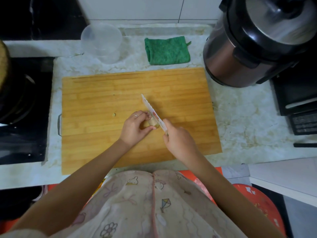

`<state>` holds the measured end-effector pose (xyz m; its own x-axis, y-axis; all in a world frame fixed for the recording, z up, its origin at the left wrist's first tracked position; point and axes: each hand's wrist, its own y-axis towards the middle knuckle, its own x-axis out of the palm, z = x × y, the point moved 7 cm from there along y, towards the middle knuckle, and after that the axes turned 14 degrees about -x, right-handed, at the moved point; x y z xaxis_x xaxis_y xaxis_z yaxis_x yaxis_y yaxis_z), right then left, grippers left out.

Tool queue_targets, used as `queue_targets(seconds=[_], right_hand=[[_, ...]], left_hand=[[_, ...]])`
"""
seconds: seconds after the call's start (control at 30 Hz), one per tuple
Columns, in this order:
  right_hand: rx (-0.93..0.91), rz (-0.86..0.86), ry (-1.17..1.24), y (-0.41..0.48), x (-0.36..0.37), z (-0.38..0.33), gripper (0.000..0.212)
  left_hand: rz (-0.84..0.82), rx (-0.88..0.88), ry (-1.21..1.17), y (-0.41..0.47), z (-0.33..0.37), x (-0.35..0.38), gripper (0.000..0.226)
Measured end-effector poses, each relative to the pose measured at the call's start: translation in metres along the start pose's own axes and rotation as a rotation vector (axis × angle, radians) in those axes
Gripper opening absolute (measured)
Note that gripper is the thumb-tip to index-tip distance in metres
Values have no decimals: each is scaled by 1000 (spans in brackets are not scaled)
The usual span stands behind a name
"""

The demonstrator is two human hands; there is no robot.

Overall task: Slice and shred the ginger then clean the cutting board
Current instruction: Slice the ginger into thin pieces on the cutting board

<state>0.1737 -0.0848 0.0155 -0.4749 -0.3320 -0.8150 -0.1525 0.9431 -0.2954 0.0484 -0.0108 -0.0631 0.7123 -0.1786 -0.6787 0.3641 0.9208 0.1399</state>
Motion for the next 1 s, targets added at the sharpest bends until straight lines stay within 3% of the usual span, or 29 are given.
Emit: queue_targets(seconds=[1.0], right_hand=[[-53, 12, 47, 7, 13, 9, 42]], left_hand=[[-4, 13, 24, 2, 2, -3, 45]])
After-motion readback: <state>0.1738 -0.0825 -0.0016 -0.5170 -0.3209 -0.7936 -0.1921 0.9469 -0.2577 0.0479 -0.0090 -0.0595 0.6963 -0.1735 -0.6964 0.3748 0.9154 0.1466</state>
